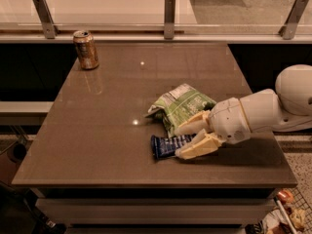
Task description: Move rxbar blueberry near orange can
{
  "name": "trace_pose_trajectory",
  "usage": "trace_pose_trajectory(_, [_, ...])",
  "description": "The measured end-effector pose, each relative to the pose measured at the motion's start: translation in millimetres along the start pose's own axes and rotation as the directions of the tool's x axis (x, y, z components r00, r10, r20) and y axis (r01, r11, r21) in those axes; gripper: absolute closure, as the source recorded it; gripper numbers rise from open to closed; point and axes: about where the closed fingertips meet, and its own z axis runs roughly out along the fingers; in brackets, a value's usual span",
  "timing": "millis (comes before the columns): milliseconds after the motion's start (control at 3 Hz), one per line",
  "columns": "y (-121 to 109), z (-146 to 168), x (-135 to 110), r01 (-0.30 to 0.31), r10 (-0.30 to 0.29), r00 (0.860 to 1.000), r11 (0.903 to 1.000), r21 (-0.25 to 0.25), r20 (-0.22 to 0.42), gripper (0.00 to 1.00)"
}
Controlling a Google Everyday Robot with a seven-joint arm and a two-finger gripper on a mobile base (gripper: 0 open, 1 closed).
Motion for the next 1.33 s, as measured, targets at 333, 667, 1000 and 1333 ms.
trace_pose_trajectory(333, [1, 1, -1, 0.002, -0.002, 1.000, 1.0000, -0.003, 0.000, 1.00])
trace_pose_trajectory(667, [1, 1, -1, 0.002, -0.002, 1.000, 1.0000, -0.003, 0.000, 1.00])
trace_pose_trajectory(1000, [3, -6, -7, -0.003, 0.003, 1.000, 1.0000, 0.006, -0.027, 1.00])
trace_pose_trajectory(1333, [-1, -26, -27, 0.003, -0.001, 0.996, 0.9996, 0.028, -0.091, 1.00])
